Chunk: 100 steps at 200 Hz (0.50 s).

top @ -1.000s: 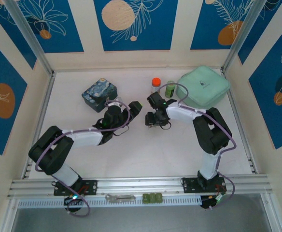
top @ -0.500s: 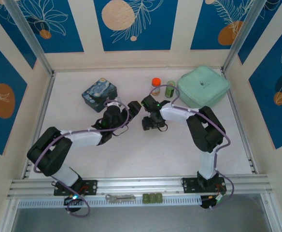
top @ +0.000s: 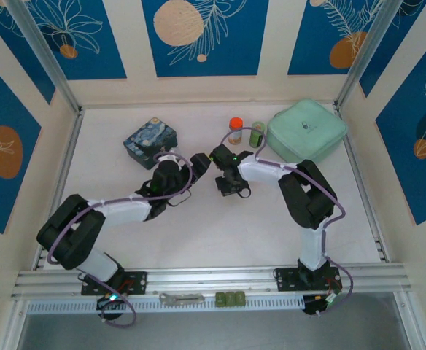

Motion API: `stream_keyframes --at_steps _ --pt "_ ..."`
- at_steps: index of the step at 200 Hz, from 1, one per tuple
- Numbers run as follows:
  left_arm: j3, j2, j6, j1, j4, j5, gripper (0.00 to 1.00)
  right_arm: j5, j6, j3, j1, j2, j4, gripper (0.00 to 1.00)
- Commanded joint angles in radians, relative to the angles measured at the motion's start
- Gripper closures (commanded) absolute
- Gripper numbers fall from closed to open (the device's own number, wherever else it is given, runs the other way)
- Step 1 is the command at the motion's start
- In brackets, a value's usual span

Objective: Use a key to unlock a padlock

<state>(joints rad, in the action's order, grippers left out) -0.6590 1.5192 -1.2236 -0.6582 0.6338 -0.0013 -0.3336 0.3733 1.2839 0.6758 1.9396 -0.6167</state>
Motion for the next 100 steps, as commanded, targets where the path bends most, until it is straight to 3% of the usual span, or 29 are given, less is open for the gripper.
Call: stream_keyframes --at_steps 1,9,41,68,86,100 --pt "-0.008 -0.02 0.024 0.017 0.002 -0.009 0.05 0.061 0.028 -0.003 0.035 0.043 -0.042 0.87" --pt "-0.01 -0.022 0.027 0.018 -0.001 -0.012 0.04 0.072 0.034 0.005 0.034 0.041 -0.048 0.93" --pt "-0.008 -0.025 0.027 0.026 -0.003 -0.014 0.04 0.112 0.072 0.051 0.025 0.028 -0.099 1.0" --pt "-0.008 -0.031 0.032 0.032 -0.012 -0.013 0.04 0.221 0.131 0.069 -0.007 -0.029 -0.104 1.0" --pt "-0.005 -0.035 0.035 0.037 -0.013 -0.013 0.04 0.255 0.152 0.069 -0.032 -0.063 -0.098 0.94" --pt "-0.003 -0.036 0.035 0.04 -0.011 -0.014 0.04 0.252 0.157 0.07 -0.045 -0.081 -0.095 0.84"
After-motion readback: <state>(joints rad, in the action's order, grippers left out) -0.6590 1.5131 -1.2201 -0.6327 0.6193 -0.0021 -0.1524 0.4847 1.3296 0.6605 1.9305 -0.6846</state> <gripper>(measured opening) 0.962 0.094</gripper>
